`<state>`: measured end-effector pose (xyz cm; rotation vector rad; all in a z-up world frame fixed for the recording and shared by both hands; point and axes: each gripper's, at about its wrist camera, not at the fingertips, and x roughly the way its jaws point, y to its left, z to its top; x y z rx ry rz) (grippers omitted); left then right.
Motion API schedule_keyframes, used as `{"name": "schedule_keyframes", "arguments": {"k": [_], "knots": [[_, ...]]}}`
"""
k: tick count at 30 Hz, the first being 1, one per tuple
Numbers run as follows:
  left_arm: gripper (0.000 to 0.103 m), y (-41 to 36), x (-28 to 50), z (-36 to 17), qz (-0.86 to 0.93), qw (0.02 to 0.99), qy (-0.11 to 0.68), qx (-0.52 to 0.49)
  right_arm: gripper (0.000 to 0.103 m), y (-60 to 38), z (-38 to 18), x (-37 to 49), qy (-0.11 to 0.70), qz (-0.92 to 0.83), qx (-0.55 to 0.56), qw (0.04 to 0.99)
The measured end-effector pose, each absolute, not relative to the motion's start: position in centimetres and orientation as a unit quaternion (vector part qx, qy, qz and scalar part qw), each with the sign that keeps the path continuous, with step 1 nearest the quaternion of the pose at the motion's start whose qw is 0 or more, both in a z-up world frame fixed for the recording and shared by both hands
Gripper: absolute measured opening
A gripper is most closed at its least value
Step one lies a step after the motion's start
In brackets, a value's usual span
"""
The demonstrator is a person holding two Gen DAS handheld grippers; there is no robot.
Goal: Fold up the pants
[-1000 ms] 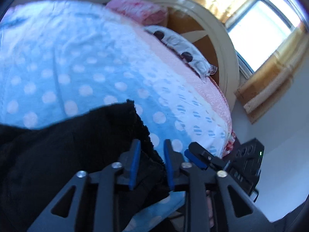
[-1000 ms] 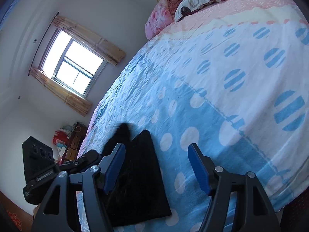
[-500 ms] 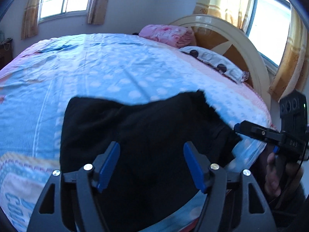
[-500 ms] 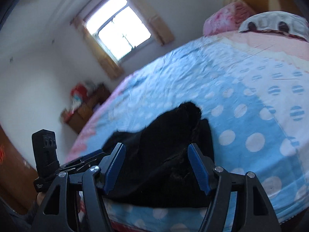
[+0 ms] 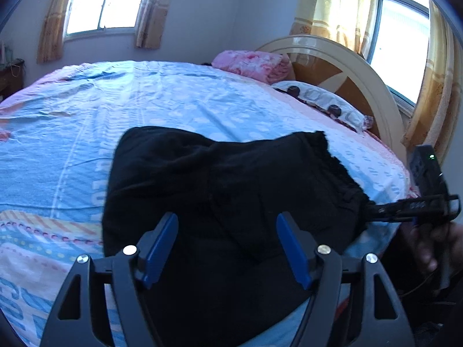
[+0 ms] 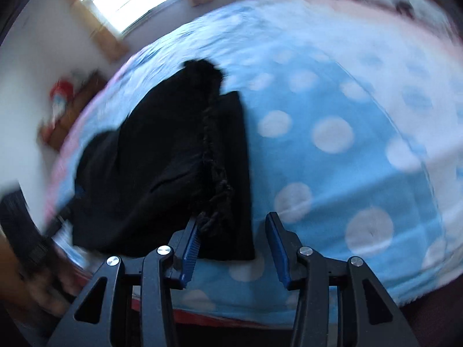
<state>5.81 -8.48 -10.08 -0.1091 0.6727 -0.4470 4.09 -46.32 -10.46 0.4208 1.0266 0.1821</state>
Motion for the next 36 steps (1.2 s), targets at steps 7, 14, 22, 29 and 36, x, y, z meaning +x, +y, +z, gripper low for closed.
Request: {"name": "schedule_keyframes", "arguments": {"k": [7, 14, 22, 29, 36], "knots": [[0.083, -8.5, 6.1, -10.5, -0.222, 0.915, 0.331, -0.056, 0.049, -47.7, -9.6, 2.9, 0.48, 0.05, 0.222, 0.847], [0.083, -8.0, 6.3, -10.5, -0.224, 0.914, 0.332, -0.066, 0.049, -45.4, -2.8, 0.6, 0.352, 0.048, 0.151, 0.922], [0.083, -7.5, 6.4, -10.4, -0.223, 0.913, 0.336, -0.069, 0.031, -42.0, -6.2, 3.8, 0.433, 0.127, 0.148, 0.88], [0.088, -7.5, 6.6, -10.7, -0.22, 0.913, 0.337, -0.063, 0.009, -40.6, -3.6, 2.1, 0.4, 0.117, 0.062, 0.907], [0.092, -7.8, 6.9, -11.5, -0.215, 0.911, 0.349, -0.042, 0.008, -41.0, -8.2, 2.9, 0.453, 0.045, -0.006, 0.89]]}}
